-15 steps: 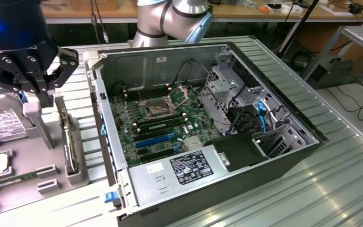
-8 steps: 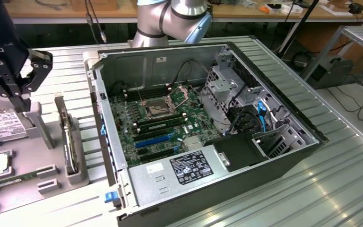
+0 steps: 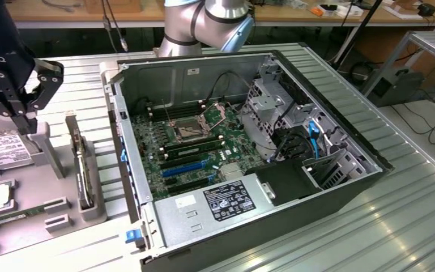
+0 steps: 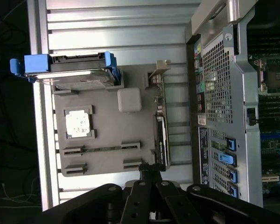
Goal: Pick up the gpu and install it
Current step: 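Reach for the gpu, then pick up the gpu and move the gpu toward the slot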
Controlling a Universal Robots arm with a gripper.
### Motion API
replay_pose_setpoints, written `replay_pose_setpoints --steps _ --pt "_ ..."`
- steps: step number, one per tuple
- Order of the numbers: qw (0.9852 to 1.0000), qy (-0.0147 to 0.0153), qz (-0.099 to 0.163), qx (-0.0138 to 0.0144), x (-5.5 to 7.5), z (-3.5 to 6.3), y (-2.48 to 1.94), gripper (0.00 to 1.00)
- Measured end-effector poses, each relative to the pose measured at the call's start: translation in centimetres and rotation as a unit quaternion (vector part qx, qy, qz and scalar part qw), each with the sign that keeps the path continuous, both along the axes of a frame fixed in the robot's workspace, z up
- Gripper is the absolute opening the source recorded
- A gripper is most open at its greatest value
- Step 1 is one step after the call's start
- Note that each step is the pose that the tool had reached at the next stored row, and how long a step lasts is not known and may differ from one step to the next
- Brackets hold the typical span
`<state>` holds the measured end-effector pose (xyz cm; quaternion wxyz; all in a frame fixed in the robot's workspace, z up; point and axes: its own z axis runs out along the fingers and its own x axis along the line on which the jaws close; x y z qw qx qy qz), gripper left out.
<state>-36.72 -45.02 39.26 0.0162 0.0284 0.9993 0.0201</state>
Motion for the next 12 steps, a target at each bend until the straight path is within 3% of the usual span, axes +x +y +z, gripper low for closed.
replay_pose_setpoints --steps 12 --pt "1.0000 0.0000 0.000 0.0000 -0.11 0.00 0.03 0.11"
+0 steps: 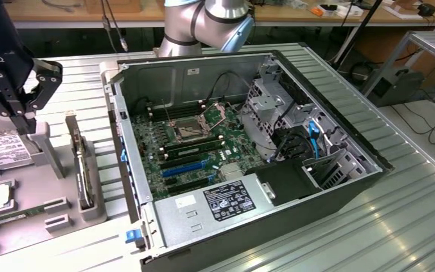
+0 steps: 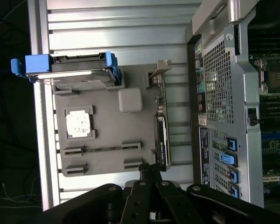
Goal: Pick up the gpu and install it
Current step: 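Pick up the gpu and move the gpu toward the slot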
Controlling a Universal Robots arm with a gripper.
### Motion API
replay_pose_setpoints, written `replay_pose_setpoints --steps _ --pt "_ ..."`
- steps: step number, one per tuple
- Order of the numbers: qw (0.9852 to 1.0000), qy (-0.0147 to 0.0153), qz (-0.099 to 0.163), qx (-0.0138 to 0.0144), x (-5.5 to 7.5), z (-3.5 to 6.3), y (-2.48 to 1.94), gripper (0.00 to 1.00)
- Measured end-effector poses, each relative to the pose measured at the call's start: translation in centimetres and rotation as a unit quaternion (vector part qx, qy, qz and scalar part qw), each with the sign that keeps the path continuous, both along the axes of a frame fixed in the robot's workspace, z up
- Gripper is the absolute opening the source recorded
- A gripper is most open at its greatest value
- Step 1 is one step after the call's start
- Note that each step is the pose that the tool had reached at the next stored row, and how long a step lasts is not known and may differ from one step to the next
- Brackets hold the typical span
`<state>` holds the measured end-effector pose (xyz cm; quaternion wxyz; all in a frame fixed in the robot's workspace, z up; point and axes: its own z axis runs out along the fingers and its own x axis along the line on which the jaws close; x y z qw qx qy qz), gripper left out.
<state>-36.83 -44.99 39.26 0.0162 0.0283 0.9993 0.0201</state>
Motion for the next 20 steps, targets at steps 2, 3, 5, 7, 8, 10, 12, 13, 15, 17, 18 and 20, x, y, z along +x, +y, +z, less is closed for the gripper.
replay_pose_setpoints --steps 2,3,5,7,8,10,12,13,15,17,18,20 --pt "1.0000 0.0000 0.000 0.0000 -0.01 0.00 0.00 0.11" --pt "1.0000 0.0000 0.000 0.0000 -0.01 0.00 0.00 0.11" --pt "1.0000 0.0000 0.000 0.0000 -0.01 0.00 0.00 0.17" --pt "1.0000 0.0000 0.000 0.0000 -0.01 0.00 0.00 0.30" --pt "1.0000 0.0000 0.000 0.0000 -0.01 0.00 0.00 0.36" --pt "1.0000 0.0000 0.000 0.0000 -0.01 0.00 0.00 0.42" --pt "1.0000 0.0000 0.000 0.0000 -0.01 0.00 0.00 0.42" --pt "1.0000 0.0000 0.000 0.0000 0.00 -0.01 0.00 0.42" --pt "1.0000 0.0000 0.000 0.0000 0.02 -0.01 0.00 0.42" --pt "1.0000 0.0000 0.000 0.0000 0.02 -0.01 0.00 0.42" --pt "1.0000 0.0000 0.000 0.0000 0.03 -0.04 0.00 0.42" --pt "1.0000 0.0000 0.001 0.0000 0.02 -0.14 0.00 0.42"
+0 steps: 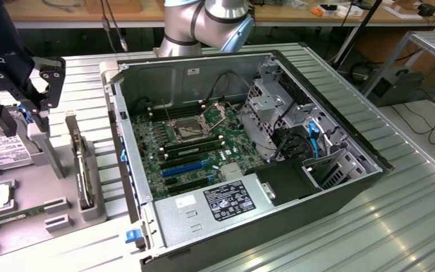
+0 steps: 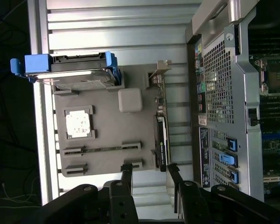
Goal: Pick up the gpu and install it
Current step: 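Pick up the gpu and move the gpu toward the slot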
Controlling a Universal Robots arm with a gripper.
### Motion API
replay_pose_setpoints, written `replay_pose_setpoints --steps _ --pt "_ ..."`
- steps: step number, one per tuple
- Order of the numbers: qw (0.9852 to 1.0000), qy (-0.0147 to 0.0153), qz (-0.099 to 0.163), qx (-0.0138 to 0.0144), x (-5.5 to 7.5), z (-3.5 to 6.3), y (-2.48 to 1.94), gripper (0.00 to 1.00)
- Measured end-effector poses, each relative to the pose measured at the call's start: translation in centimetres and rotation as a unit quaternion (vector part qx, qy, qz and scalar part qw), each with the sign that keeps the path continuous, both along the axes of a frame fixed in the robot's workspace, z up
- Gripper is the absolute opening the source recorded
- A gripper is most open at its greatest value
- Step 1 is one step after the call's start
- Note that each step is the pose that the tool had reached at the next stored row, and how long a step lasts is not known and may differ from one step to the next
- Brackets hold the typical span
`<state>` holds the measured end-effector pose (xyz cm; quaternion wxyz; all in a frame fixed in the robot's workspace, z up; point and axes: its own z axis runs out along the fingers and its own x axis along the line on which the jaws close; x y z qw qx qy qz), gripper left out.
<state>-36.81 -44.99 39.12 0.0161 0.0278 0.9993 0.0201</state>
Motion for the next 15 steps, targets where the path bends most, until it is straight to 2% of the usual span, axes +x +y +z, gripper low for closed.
replay_pose_setpoints --steps 15 --pt "1.0000 -0.0003 0.003 -0.0001 0.00 -1.02 0.00 0.42"
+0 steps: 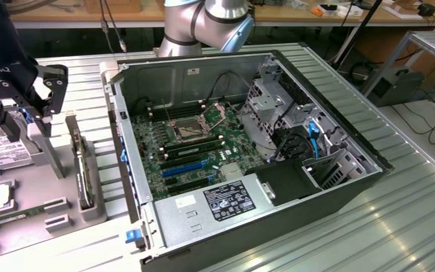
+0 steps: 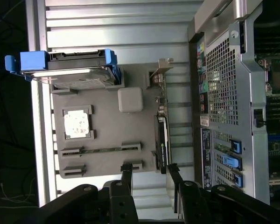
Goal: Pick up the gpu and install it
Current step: 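Pick up the gpu and move the gpu toward the slot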
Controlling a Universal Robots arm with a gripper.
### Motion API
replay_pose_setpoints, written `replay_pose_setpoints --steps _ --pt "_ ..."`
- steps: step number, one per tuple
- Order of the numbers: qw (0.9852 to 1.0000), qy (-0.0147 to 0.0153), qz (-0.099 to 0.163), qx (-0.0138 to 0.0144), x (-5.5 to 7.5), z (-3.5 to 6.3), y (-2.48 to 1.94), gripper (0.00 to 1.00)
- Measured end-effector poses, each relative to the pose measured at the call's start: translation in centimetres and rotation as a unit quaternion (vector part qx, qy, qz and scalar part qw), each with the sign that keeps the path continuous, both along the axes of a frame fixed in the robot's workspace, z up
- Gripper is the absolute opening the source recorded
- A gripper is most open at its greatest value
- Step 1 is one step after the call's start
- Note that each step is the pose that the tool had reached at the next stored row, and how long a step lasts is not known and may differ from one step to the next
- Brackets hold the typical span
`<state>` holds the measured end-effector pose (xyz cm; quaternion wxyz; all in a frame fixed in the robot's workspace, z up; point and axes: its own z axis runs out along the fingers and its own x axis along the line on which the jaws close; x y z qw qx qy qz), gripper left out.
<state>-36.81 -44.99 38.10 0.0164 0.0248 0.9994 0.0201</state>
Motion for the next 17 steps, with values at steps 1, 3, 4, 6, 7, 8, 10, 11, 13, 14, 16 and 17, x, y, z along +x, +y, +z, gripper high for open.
replay_pose_setpoints --steps 1,3,4,6,7,8,10,11,13,14,16,17 --pt "1.0000 -0.0001 0.000 0.0000 0.0 -0.07 0.00 0.42" --pt "1.0000 -0.0001 0.001 -0.0001 0.0 -0.27 0.00 0.42" --pt "1.0000 -0.0001 0.001 -0.0001 0.0 -0.39 0.01 0.42" --pt "1.0000 -0.0001 0.002 -0.0001 0.3 -0.50 0.00 0.42" --pt "1.0000 -0.0001 0.002 -0.0001 0.5 -0.56 0.00 0.42" --pt "1.0000 -0.0001 0.003 -0.0001 0.8 -0.64 0.00 0.42" --pt "1.0000 -0.0001 0.004 -0.0001 1.1 -0.75 0.00 0.42" --pt "1.0000 -0.0002 0.004 0.0000 1.1 -0.80 0.00 0.42" --pt "1.0000 -0.0001 0.004 -0.0001 1.1 -0.79 0.00 0.42" --pt "1.0000 -0.0001 0.004 -0.0001 1.1 -0.79 0.00 0.42" --pt "1.0000 -0.0001 0.004 -0.0001 1.1 -0.79 0.00 0.50" --pt "1.0000 -0.0001 0.004 -0.0001 1.1 -0.79 0.00 0.50"
